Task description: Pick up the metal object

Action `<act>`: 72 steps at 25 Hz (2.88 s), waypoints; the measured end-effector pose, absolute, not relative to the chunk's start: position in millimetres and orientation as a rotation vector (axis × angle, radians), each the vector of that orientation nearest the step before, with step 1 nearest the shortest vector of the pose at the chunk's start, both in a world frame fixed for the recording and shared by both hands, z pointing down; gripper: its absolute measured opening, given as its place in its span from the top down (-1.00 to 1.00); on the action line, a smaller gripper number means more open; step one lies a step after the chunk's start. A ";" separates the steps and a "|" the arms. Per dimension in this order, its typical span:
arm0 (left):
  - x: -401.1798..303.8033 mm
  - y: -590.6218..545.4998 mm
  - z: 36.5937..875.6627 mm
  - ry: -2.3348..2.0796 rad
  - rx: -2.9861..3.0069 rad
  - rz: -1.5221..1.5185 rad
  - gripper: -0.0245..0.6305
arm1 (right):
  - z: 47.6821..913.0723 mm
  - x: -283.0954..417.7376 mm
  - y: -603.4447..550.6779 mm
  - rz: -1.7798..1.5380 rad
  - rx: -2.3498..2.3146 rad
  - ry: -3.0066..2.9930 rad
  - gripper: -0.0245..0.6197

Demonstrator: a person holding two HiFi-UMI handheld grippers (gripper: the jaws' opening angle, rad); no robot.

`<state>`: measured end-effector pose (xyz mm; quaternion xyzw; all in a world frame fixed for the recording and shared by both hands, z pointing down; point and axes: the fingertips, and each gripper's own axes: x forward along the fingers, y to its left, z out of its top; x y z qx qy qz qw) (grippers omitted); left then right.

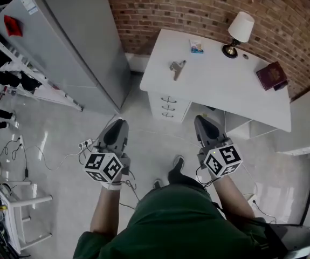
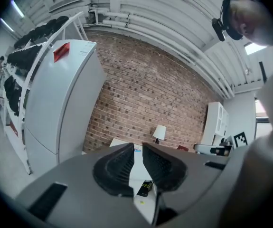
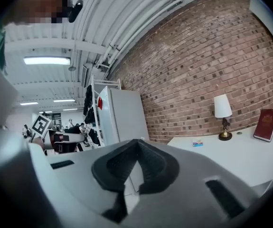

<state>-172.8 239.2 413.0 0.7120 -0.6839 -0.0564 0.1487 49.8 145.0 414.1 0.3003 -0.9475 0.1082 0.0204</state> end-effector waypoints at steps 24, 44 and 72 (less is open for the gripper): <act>-135.8 56.6 400.1 -1.872 2.249 -0.099 0.89 | 429.2 51.8 -26.0 0.322 0.918 -2.909 0.91; -196.8 -153.3 448.8 -1.358 2.453 -0.075 0.89 | 439.5 1.7 -142.5 0.342 1.406 -2.612 0.91; -167.2 -246.7 665.0 -0.820 1.828 0.172 0.56 | 430.6 30.0 -181.6 0.341 1.587 -2.514 0.91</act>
